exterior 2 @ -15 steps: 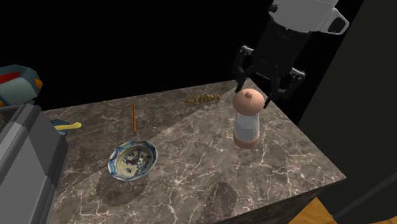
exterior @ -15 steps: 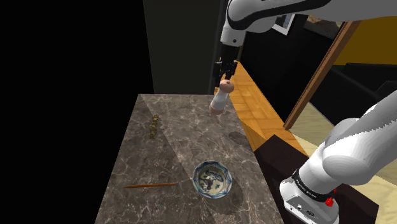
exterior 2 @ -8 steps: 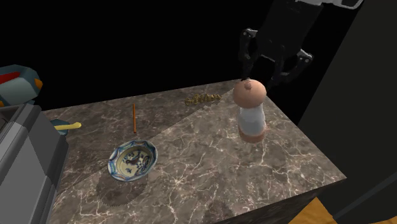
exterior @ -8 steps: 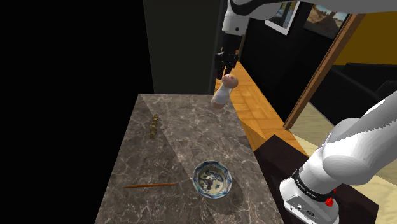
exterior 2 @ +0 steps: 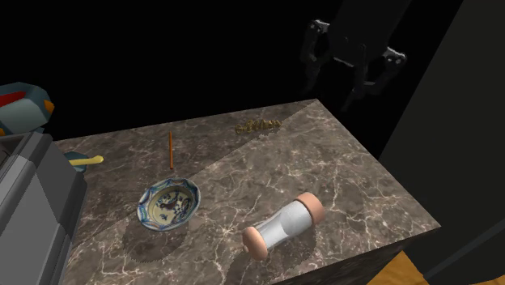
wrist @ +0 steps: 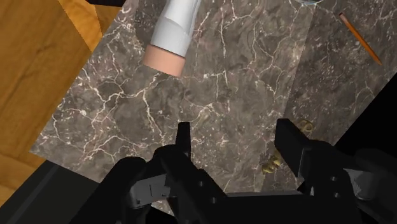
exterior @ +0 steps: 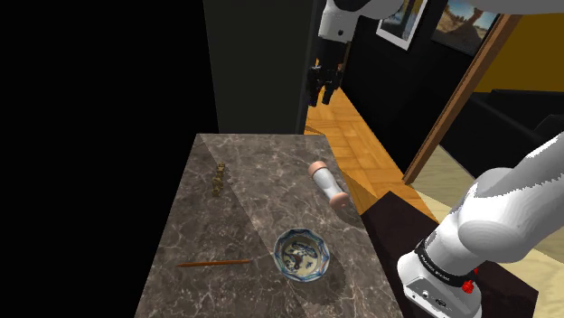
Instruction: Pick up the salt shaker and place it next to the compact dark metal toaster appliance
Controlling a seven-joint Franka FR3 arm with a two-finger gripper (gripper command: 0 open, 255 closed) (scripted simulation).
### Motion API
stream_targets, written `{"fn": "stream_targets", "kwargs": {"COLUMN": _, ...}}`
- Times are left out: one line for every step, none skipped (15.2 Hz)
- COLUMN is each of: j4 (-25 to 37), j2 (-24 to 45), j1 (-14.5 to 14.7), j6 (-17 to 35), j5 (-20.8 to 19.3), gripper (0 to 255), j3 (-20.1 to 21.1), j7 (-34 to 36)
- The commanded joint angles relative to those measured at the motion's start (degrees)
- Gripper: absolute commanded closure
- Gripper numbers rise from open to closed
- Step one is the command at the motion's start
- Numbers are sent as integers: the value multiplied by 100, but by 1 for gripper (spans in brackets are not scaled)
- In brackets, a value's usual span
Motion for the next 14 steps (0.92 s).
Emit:
{"fn": "stream_targets", "kwargs": {"j4": -550, "j2": -284, "j1": -9, "j6": 408, "j5": -47, "gripper": 0, "j3": 41, "j7": 111}}
{"fn": "stream_targets", "kwargs": {"j4": -906, "j2": -467, "j1": -18, "j6": 671, "j5": -75, "gripper": 0, "j3": 71, "j7": 186}}
{"fn": "stream_targets", "kwargs": {"j4": -1252, "j2": -642, "j1": -30, "j6": 930, "j5": -101, "gripper": 0, "j3": 103, "j7": 262}}
{"fn": "stream_targets", "kwargs": {"j4": -1587, "j2": -807, "j1": -43, "j6": 1188, "j5": -125, "gripper": 0, "j3": 138, "j7": 341}}
{"fn": "stream_targets", "kwargs": {"j4": -1913, "j2": -964, "j1": -57, "j6": 1445, "j5": -147, "gripper": 0, "j3": 174, "j7": 421}}
{"fn": "stream_targets", "kwargs": {"j4": -2230, "j2": -1111, "j1": -73, "j6": 1702, "j5": -167, "gripper": 0, "j3": 213, "j7": 502}}
{"fn": "stream_targets", "kwargs": {"j4": -2539, "j2": -1250, "j1": -89, "j6": 1959, "j5": -185, "gripper": 0, "j3": 254, "j7": 585}}
{"fn": "stream_targets", "kwargs": {"j4": -2840, "j2": -1378, "j1": -104, "j6": 2217, "j5": -201, "gripper": 0, "j3": 297, "j7": 670}}
{"fn": "stream_targets", "kwargs": {"j4": -3134, "j2": -1497, "j1": -121, "j6": 2477, "j5": -214, "gripper": 0, "j3": 343, "j7": 757}}
{"fn": "stream_targets", "kwargs": {"j4": -3421, "j2": -1605, "j1": -137, "j6": 2740, "j5": -226, "gripper": 0, "j3": 392, "j7": 846}}
{"fn": "stream_targets", "kwargs": {"j4": -3700, "j2": -1701, "j1": -154, "j6": 3006, "j5": -235, "gripper": 0, "j3": 444, "j7": 936}}
{"fn": "stream_targets", "kwargs": {"j4": -3972, "j2": -1784, "j1": -169, "j6": 3277, "j5": -242, "gripper": 0, "j3": 499, "j7": 1030}}
{"fn": "stream_targets", "kwargs": {"j4": -4236, "j2": -1854, "j1": -184, "j6": 3554, "j5": -247, "gripper": 0, "j3": 557, "j7": 1126}}
{"fn": "stream_targets", "kwargs": {"j4": -4493, "j2": -1908, "j1": -200, "j6": 3838, "j5": -249, "gripper": 0, "j3": 621, "j7": 1225}}
